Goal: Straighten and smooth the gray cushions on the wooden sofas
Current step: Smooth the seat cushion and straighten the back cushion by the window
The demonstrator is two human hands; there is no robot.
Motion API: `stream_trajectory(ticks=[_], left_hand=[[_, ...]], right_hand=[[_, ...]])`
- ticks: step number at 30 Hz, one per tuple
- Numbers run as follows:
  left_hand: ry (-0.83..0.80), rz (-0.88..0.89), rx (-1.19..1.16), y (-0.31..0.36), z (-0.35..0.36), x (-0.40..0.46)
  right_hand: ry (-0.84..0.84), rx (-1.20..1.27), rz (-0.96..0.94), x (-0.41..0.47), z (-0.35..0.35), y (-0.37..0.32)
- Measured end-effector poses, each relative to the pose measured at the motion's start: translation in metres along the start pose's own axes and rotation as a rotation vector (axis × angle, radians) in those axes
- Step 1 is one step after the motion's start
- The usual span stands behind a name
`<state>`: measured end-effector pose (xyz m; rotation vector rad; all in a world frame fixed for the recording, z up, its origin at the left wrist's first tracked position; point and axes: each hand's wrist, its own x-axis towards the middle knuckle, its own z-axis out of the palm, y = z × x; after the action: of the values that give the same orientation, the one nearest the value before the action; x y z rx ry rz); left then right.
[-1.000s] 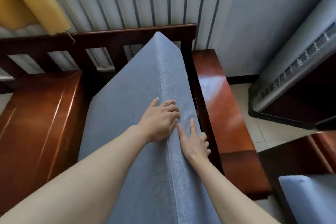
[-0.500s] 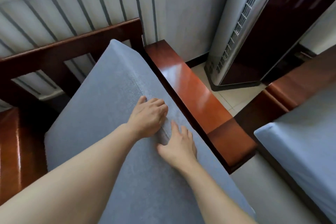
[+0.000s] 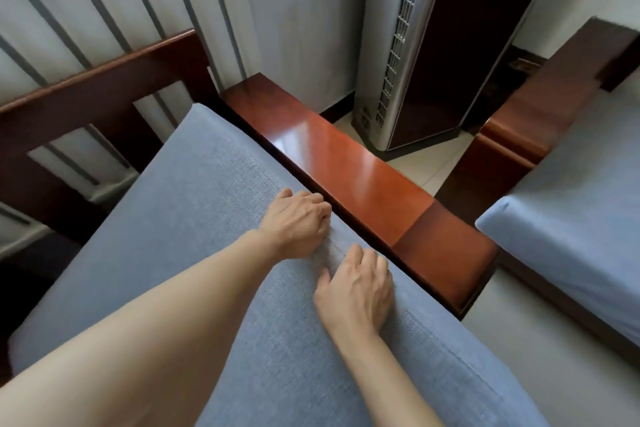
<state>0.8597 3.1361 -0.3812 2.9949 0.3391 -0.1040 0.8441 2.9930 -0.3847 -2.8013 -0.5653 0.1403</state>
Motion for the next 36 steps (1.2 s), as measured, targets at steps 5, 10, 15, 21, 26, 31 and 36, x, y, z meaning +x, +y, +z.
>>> stream_trajectory(ticks=[5, 10, 15, 21, 26, 31, 36], left_hand=[[0.004, 0.007, -0.032, -0.018, 0.045, 0.027], [0.014, 0.059, -0.012, -0.022, 0.098, 0.048], [0.172, 0.080, -0.021, -0.028, 0.124, 0.053], [0.220, 0.078, -0.036, -0.031, 0.128, 0.054], [0.275, 0.089, -0.025, -0.029, 0.137, 0.047], [0.184, 0.079, -0.026, -0.027, 0.145, 0.048], [0.121, 0.051, -0.007, -0.026, 0.161, 0.055]], right_hand=[[0.147, -0.012, 0.033, 0.020, 0.048, 0.010], [0.170, -0.061, 0.043, 0.039, 0.097, 0.032], [0.249, -0.072, 0.046, 0.046, 0.121, 0.040], [0.236, -0.074, 0.045, 0.054, 0.128, 0.031], [0.257, -0.079, 0.030, 0.049, 0.132, 0.034], [0.238, -0.059, 0.048, 0.053, 0.141, 0.035], [0.203, -0.076, 0.079, 0.060, 0.157, 0.041]])
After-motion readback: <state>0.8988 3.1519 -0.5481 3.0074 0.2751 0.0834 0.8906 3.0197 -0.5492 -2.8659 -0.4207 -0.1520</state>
